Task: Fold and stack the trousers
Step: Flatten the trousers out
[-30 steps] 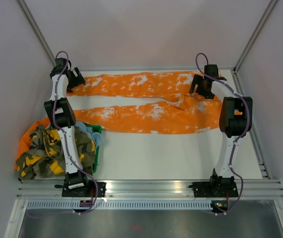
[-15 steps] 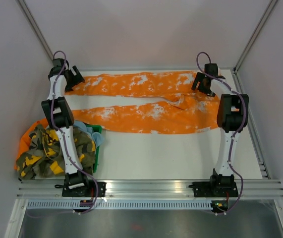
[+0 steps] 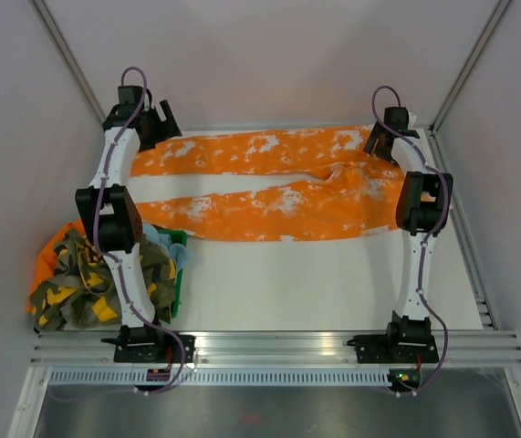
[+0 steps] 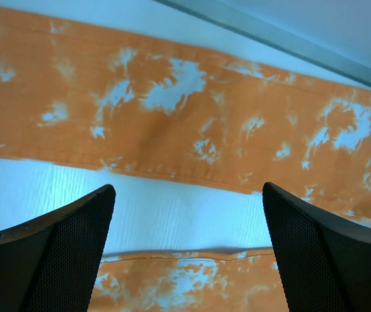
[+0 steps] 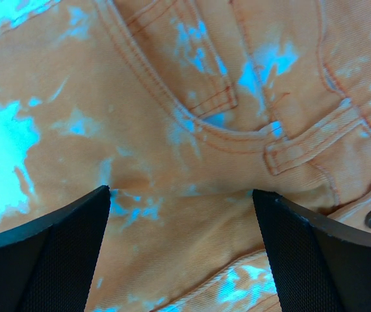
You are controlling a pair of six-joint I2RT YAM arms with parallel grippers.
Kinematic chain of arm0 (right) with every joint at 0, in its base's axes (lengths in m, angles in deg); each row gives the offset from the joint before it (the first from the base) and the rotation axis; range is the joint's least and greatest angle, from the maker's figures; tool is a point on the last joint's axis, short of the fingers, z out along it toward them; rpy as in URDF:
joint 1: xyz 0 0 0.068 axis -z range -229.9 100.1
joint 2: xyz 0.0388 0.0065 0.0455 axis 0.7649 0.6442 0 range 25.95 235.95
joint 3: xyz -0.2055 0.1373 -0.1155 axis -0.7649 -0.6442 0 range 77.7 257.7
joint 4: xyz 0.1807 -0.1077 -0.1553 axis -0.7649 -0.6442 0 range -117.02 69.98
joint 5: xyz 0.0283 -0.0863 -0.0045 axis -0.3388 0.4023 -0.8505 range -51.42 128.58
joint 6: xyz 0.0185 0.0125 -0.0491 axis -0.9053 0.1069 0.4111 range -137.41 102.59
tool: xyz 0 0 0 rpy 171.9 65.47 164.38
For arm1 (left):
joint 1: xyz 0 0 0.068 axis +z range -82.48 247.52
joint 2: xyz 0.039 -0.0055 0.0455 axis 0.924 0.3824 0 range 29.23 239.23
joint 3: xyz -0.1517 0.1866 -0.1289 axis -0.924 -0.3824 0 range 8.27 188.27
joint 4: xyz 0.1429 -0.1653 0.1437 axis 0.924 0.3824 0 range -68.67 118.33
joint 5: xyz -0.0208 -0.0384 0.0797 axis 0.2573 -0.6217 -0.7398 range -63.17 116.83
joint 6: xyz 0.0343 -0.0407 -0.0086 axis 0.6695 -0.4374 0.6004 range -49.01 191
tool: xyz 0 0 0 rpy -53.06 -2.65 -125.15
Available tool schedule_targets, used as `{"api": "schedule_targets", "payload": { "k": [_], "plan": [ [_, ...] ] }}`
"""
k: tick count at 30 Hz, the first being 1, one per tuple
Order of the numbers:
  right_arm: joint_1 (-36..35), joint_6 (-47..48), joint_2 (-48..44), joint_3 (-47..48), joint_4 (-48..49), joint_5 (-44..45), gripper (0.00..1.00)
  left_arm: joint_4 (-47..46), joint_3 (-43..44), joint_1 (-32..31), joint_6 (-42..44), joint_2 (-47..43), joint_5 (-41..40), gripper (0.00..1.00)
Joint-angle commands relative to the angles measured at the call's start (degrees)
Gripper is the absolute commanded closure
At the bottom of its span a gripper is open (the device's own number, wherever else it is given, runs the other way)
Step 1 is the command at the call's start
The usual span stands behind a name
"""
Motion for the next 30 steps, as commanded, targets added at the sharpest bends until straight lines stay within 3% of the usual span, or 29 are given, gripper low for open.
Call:
{"api": "schedule_targets", "payload": {
  "k": [1,4,7,9,14,20,23,30],
  "plan": [
    [4.6,-0.6,4.9,-0.1,-1.4,1.2,0.02,2.5,-9.9,-0.6,0.1,-3.6,-2.1,0.01],
    [4.6,-0.5,4.5,1.3,-1.3,0.8,0.02,-1.9,-20.7,-1.7,-2.2,-9.6,-3.6,0.01],
    [4.6,-1.2,1.7,0.8,0.1,-5.2,0.02,-5.0,-30.3,-1.7,-6.8,-18.3,-3.9,0.01],
    [4.0,-1.0,-3.6,-3.0,2.6,-12.1,0.02,-7.8,-34.6,-1.7,-9.7,-24.6,-5.3,0.01],
    [0.5,-0.2,-19.9,-16.2,13.4,-17.2,0.02,-6.6,-40.8,-1.7,-18.0,-33.5,-11.7,0.09],
    [-0.3,-3.3,-32.2,-28.4,17.9,-21.0,0.02,-0.5,-45.1,-1.9,-28.8,-35.5,-17.0,0.11],
    [-0.4,-3.7,-37.6,-37.1,18.4,-19.9,0.02,2.2,-48.0,-2.3,-33.5,-36.4,-20.7,0.19],
    [0.7,-4.8,-46.2,-53.8,21.9,-20.4,0.02,0.5,-57.9,-3.2,-44.2,-40.2,-24.1,0.23]
  ]
}}
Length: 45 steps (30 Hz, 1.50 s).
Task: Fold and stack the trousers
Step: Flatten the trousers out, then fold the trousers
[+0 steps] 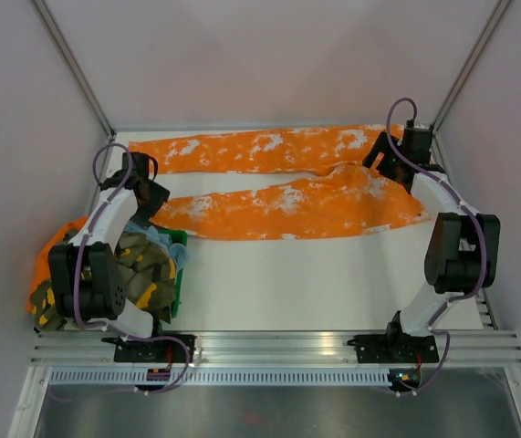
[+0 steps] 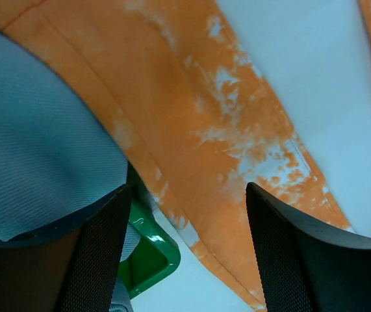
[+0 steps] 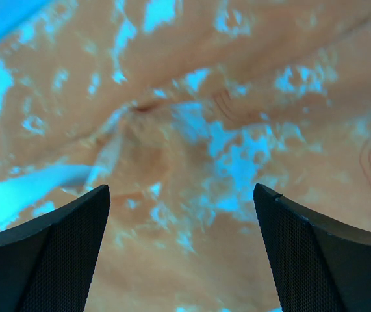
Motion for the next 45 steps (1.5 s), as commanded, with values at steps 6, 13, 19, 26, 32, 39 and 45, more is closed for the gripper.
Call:
{"api": "schedule_targets", "payload": {
  "k": [6,13,19,26,32,39,45],
  "plan": [
    [1.6,-1.7,-1.9,-6.4,2.3,-2.4,0.02,-4.2,-7.1,-0.7,-9.4,-1.1,-4.7,0.25],
    [1.9,-1.5,-0.9,-5.9,1.9,-1.8,0.02,-10.8,-8.9,-0.8,-9.6,0.0,-6.1,0.28],
    [2.5,-0.9,-0.4,-6.1,1.0,0.5,0.02,-10.5,-7.0,-0.7,-9.8,4.2,-6.2,0.30],
    [4.0,-1.9,-0.1,-6.2,0.8,1.2,0.02,-4.5,-5.2,-0.8,-11.8,7.6,-10.1,0.34],
    [5.7,-3.3,-0.1,-6.4,-0.6,2.5,0.02,-4.4,-5.5,-0.7,-12.9,9.5,-10.5,0.73],
    [10.1,-7.8,-3.0,-6.9,-3.5,3.2,0.02,-8.6,-5.1,-0.8,-10.3,9.1,-10.4,0.98],
    [12.4,-9.3,-10.3,-10.3,-8.8,10.7,0.02,-10.4,-1.9,-0.6,-6.7,7.7,-11.6,0.98]
  ]
}}
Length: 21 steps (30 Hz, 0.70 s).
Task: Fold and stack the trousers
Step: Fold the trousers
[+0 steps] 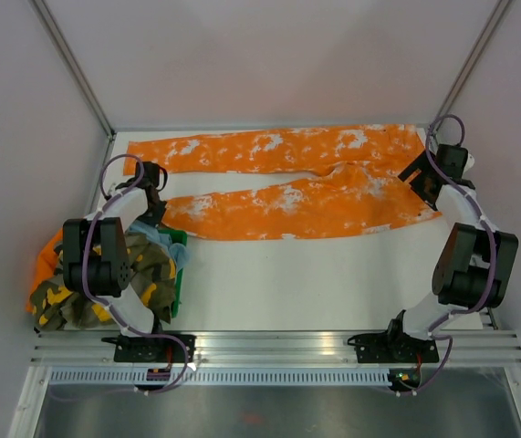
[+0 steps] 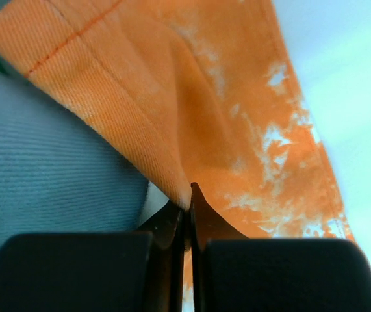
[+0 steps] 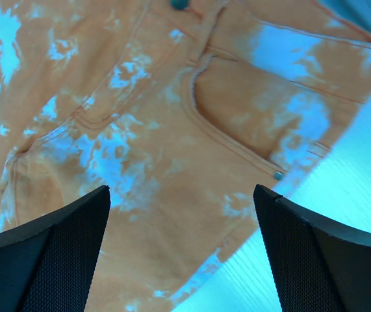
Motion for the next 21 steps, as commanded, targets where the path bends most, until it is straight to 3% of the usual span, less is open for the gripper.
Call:
{"api": "schedule_targets", "payload": {
  "k": [1,10,21],
  "plan": [
    [1.1,-2.3,-6.8,-2.1,-3.8,6.6,0.02,-3.5,4.4,0.0,4.6,-1.6,-3.3,0.98],
    [3.8,-6.6,-17.4,-12.9,-9.9,16.1,0.02,-6.3,5.4,0.4,8.3,-2.5,-3.2,0.98],
    [6.9,-8.9,-18.5,-25.0,1.6,13.2,0.02,-9.7,1.8,0.7,7.9,-5.2,0.6,0.98]
  ]
}}
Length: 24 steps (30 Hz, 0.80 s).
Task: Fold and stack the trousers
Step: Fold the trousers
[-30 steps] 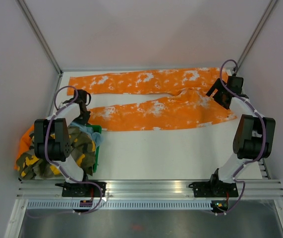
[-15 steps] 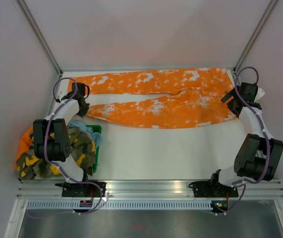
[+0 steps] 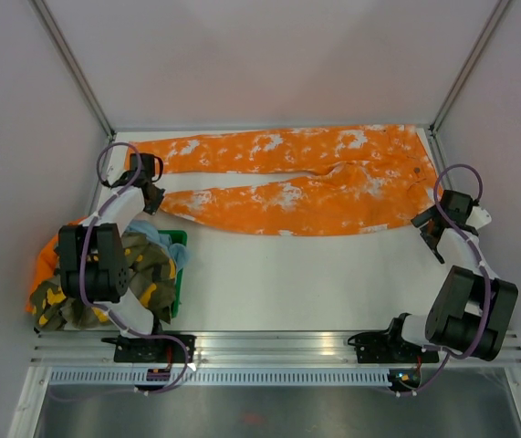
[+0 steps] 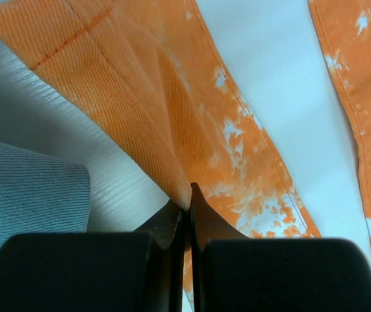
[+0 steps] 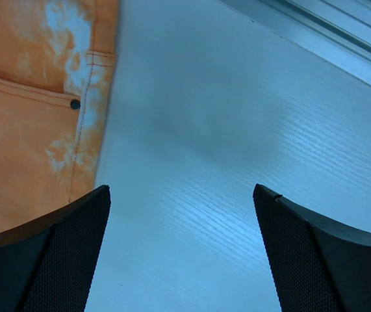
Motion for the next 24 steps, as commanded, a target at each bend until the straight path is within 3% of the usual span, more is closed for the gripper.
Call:
{"api": "schedule_targets", "payload": {
  "k": [1,10,24],
  "plan": [
    [0.3,-0.9,0.5,-2.2,7.7,-0.5,0.03,-3.1,-1.2,0.5,1.7,-3.4,-0.3,0.98],
    [1.0,-6.6,6.1,-9.1,28.8,-8.9,0.06,-3.0,-5.3,0.9,1.9,-6.6,-2.1,0.98],
    [1.1,-12.8,17.4,-9.6,40.5,-13.7,0.17,-4.4,-7.5,1.0,2.6,-7.2,-0.9,0.98]
  ]
}}
